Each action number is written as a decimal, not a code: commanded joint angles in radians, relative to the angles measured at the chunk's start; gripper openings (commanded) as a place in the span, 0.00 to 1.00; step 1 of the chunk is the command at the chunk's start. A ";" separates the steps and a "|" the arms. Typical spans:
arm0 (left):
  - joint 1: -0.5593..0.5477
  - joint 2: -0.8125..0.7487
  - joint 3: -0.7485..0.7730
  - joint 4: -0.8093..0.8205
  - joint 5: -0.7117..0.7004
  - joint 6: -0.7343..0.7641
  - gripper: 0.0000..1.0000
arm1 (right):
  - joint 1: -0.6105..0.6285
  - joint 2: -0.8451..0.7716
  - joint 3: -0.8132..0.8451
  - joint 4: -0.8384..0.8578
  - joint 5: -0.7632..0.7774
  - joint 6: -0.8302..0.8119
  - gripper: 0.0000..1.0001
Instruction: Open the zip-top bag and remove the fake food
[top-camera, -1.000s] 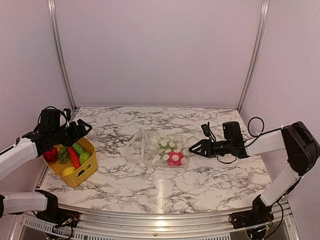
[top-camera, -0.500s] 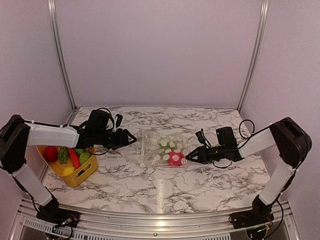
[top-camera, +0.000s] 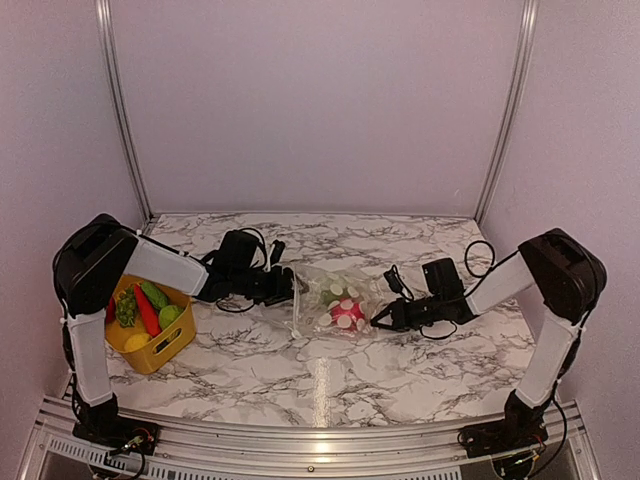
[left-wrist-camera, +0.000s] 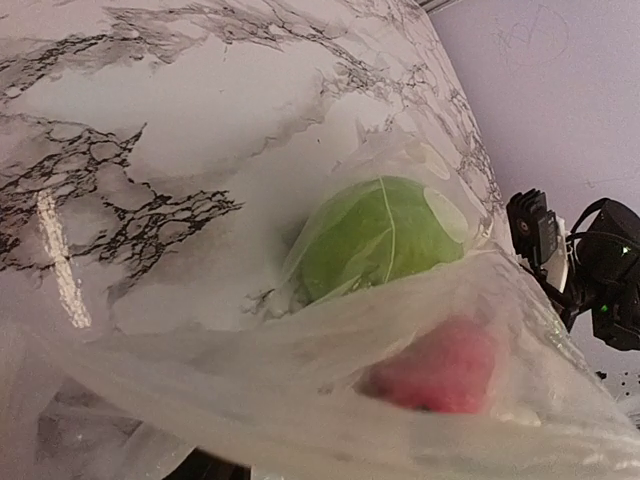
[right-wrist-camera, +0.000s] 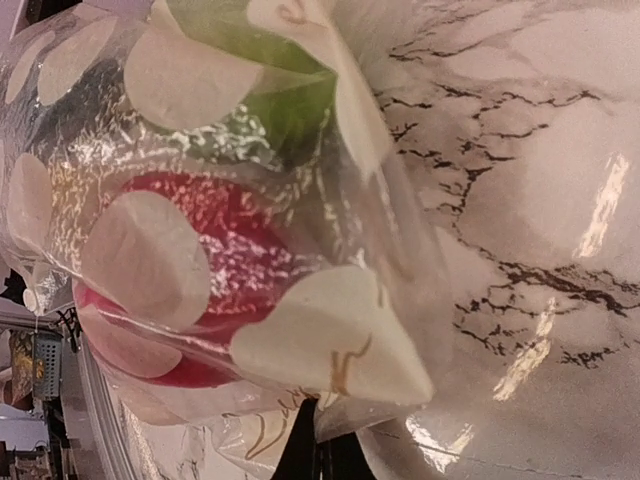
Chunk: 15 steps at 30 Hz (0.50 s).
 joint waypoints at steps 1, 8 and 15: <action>-0.039 0.068 0.067 0.089 0.074 -0.012 0.54 | 0.037 0.036 0.057 -0.045 0.057 -0.069 0.00; -0.093 0.156 0.142 0.090 0.111 0.003 0.52 | 0.058 0.058 0.093 -0.072 0.074 -0.087 0.00; -0.133 0.191 0.173 0.094 0.139 0.018 0.64 | 0.069 0.061 0.111 -0.076 0.059 -0.086 0.00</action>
